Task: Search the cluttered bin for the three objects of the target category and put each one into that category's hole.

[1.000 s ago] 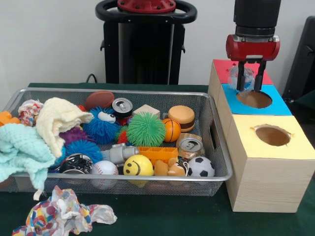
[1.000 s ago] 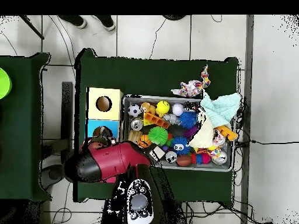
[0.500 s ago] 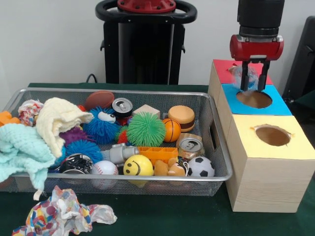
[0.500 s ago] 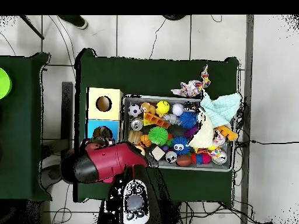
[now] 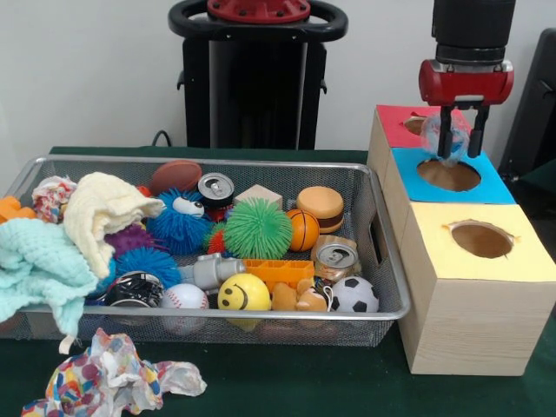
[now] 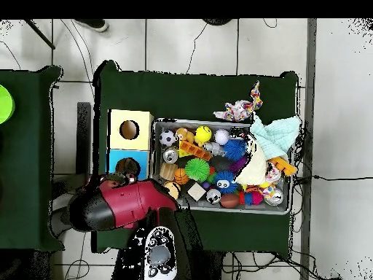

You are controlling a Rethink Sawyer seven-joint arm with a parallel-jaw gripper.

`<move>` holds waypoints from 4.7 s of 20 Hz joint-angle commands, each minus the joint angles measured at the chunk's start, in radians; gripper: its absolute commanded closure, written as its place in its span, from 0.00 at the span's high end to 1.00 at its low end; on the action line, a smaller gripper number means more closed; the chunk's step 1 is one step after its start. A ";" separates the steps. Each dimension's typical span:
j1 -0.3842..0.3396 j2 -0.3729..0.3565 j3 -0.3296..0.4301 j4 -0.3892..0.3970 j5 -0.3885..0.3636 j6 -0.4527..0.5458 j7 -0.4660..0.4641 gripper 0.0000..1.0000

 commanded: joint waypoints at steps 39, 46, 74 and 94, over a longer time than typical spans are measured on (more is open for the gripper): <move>-0.051 0.061 0.045 -0.068 0.016 0.041 0.071 0.00; -0.034 0.086 0.034 -0.121 0.017 0.065 0.069 0.00; -0.016 0.162 0.016 -0.216 0.011 0.093 0.061 0.00; -0.047 0.144 0.010 -0.127 -0.013 0.038 0.063 0.00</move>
